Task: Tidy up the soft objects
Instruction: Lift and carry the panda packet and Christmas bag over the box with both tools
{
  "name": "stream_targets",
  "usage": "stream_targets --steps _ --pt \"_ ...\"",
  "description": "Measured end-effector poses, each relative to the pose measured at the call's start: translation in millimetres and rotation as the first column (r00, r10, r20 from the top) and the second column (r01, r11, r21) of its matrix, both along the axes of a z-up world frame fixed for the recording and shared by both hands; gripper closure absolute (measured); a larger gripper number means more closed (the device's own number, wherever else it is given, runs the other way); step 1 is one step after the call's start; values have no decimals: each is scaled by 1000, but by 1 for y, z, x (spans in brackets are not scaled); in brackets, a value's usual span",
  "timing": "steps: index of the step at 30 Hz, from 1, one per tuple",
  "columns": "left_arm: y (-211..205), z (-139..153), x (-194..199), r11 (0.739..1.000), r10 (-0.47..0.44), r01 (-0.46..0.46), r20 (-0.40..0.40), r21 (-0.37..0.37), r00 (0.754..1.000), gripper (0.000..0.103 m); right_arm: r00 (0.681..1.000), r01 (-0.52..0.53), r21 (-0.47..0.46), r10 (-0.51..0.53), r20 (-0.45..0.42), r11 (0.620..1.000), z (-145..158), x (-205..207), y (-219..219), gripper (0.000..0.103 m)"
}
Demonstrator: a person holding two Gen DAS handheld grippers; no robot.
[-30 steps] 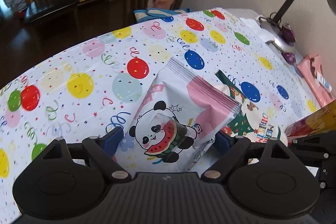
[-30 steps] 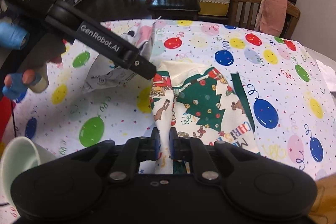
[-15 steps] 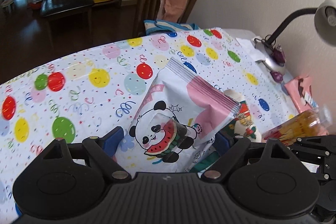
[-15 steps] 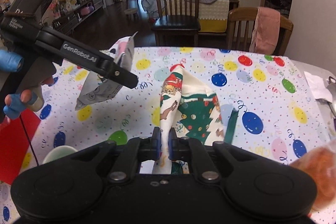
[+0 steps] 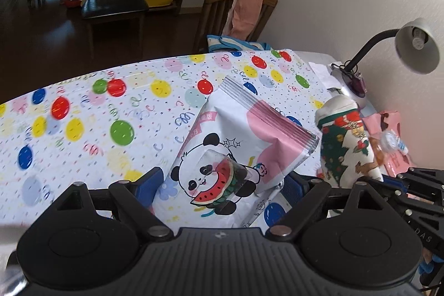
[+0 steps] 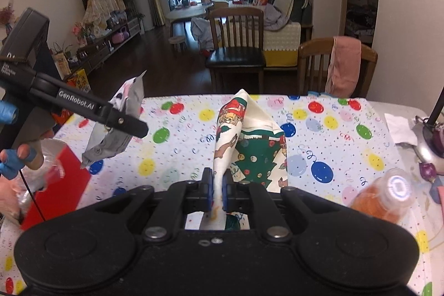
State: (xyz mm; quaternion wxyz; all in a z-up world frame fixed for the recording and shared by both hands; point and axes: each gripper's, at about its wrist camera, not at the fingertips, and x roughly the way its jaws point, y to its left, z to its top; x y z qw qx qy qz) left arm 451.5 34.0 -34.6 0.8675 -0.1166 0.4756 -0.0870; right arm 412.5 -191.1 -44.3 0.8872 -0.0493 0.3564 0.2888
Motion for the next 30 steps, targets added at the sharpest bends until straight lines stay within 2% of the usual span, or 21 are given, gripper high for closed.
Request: stream_targets --steps 9,18,24,30 --pt "31 34 -65 998 57 -57 1 -10 998 14 998 -42 28 41 48 999 42 -46 12 97" --pt "90 57 -134 989 146 -146 11 5 989 14 989 -128 57 124 76 990 66 -83 60 97" --pt "143 62 -178 971 239 -239 14 21 971 14 977 -203 64 197 83 977 70 -101 103 97" --pt "191 52 -213 943 331 -331 -9 40 943 14 956 -287 63 282 82 956 70 -115 156 97"
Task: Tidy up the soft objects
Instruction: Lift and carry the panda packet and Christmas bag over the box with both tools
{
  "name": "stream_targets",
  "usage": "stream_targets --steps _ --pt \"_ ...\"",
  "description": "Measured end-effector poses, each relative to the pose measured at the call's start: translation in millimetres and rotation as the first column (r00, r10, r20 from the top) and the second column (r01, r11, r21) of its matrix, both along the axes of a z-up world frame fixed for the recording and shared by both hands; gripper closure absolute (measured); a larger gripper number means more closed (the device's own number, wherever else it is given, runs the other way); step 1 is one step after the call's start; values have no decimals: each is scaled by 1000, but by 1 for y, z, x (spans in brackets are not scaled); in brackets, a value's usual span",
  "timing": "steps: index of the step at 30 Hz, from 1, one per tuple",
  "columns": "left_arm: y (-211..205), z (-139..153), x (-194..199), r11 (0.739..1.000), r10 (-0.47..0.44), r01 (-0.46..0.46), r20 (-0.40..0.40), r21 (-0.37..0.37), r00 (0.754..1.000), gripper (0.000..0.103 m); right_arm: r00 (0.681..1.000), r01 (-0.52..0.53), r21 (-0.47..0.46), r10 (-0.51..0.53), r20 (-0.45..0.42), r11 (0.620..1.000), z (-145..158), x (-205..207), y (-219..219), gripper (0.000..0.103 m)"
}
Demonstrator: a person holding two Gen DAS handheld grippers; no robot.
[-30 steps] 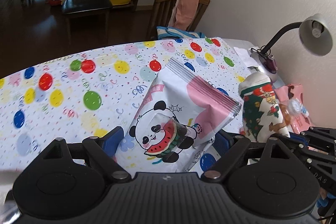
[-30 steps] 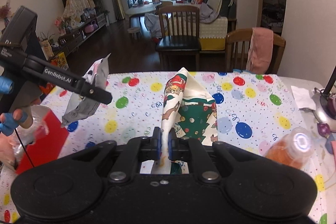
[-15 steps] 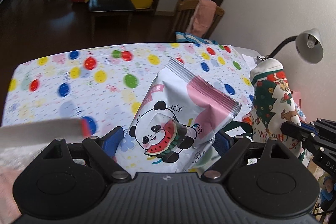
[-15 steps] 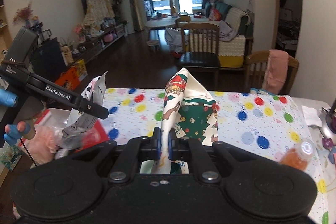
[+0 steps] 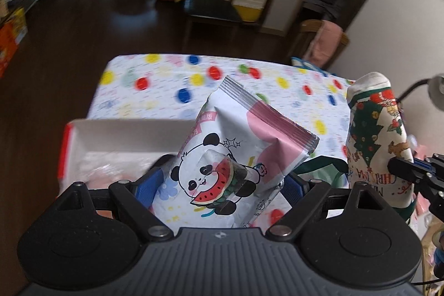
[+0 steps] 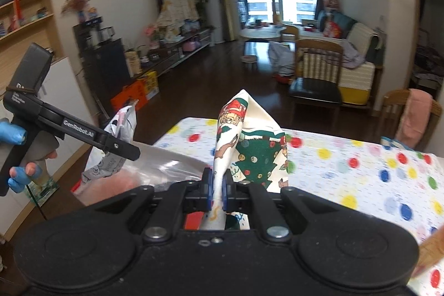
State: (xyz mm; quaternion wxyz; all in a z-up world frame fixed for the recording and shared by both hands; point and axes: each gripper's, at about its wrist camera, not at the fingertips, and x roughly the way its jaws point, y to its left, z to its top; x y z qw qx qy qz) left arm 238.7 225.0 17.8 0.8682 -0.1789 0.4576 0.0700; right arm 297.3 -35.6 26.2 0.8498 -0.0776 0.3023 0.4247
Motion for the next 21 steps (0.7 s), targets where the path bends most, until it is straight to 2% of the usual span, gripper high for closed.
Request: stream_targets --steps 8,15,21 --pt "46 -29 -30 996 81 -80 -57 26 995 14 994 -103 -28 102 -25 994 -12 -12 81 97" --pt "70 -57 -38 993 115 -111 -92 47 989 14 989 -142 -83 137 -63 986 -42 -21 144 97" --pt "79 -79 -33 991 119 -112 -113 70 986 14 984 -169 -138 159 -84 976 -72 -30 174 97"
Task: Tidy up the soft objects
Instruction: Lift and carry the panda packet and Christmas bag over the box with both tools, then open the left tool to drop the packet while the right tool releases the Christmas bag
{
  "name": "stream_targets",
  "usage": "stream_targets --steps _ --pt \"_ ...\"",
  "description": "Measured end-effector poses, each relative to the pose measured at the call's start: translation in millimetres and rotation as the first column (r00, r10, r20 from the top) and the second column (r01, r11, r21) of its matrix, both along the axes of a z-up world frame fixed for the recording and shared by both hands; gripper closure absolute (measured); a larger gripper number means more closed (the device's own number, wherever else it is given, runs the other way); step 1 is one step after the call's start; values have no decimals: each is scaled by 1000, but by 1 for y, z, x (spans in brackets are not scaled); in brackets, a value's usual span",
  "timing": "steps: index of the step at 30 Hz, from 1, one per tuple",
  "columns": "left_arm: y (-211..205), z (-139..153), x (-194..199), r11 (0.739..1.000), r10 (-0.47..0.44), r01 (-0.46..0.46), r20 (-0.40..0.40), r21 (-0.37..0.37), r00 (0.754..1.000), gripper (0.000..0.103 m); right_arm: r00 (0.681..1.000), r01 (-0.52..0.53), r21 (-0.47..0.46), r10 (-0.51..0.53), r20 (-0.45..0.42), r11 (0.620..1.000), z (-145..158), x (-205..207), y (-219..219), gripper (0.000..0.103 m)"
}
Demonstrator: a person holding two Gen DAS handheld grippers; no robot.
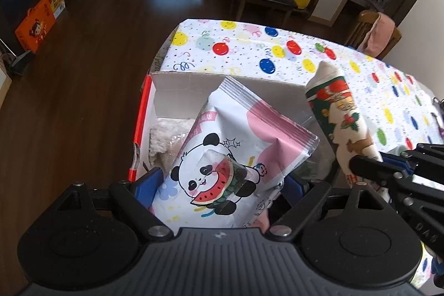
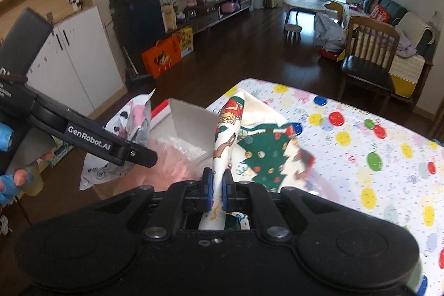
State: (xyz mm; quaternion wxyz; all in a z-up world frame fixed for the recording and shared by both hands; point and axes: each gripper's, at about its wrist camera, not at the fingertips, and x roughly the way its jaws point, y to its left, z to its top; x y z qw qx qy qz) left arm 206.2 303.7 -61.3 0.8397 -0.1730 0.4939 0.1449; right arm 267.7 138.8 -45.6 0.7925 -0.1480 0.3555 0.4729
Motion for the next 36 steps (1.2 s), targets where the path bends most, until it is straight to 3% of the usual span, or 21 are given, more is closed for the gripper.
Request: stream_targets --steps 16,25,31,36 --pt "12 -35 29 1000 11 -10 -50 1 999 14 996 -36 -70 30 -84 997 -55 -7 47 97" --pt "7 -53 35 999 6 -2 -84 51 996 13 994 -48 -109 36 -105 993 -68 -22 47 93" --pt "8 -58 30 999 18 -14 -75 51 997 14 992 -43 -110 30 -124 993 -64 -22 49 82" --pt "5 -54 23 998 8 -4 -54 67 999 13 994 -58 -94 49 -96 994 -54 -26 45 65"
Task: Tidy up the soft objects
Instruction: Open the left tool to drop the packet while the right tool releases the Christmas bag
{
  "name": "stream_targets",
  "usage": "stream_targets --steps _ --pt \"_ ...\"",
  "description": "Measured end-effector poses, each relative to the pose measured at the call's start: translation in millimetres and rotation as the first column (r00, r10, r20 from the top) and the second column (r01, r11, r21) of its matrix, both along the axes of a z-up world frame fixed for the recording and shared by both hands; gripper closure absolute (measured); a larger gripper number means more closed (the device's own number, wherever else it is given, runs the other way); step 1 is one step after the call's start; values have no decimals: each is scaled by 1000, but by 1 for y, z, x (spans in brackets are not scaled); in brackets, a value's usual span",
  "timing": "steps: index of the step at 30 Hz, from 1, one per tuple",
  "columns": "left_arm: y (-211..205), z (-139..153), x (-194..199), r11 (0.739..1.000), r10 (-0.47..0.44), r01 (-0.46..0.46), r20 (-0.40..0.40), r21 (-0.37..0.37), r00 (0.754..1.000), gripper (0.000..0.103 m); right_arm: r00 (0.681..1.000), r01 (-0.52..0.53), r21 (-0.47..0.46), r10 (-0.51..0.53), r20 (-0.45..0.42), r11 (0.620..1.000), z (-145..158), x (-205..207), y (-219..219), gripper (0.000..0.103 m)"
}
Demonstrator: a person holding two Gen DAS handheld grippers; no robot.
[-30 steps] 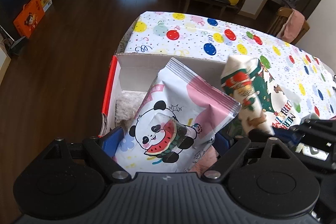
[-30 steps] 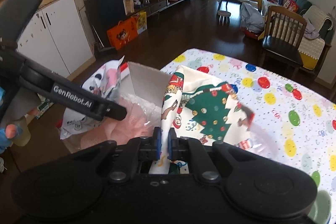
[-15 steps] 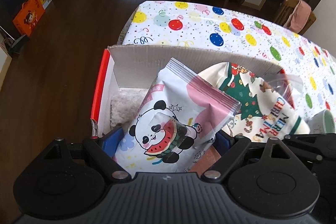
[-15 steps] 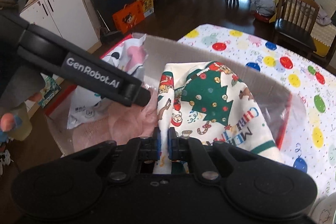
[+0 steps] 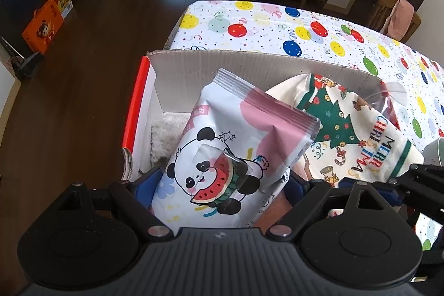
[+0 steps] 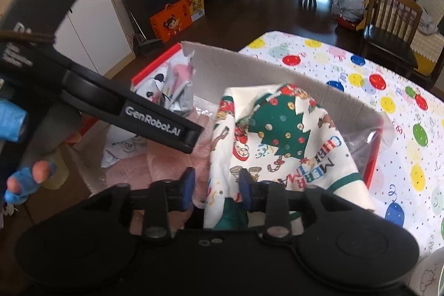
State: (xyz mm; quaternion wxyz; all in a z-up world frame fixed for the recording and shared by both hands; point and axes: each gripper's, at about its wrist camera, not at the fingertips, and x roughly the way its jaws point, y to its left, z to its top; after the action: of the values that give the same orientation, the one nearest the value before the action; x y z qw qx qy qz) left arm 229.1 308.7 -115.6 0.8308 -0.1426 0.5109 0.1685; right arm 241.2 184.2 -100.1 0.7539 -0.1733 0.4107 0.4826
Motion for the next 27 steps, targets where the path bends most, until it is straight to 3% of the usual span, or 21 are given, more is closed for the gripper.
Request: stream_targets --steps 7,15,27 --pt "-8 19 -16 999 -18 16 46 48 999 13 1000 18 60 -17 -14 998 21 1 -15 56" --pt "-14 46 -43 998 -26 19 130 54 991 14 999 49 118 -49 -2 992 43 1 -36 42" --pt "-40 87 -81 996 -74 54 285 76 956 14 998 33 198 -44 53 980 80 -18 -62 30"
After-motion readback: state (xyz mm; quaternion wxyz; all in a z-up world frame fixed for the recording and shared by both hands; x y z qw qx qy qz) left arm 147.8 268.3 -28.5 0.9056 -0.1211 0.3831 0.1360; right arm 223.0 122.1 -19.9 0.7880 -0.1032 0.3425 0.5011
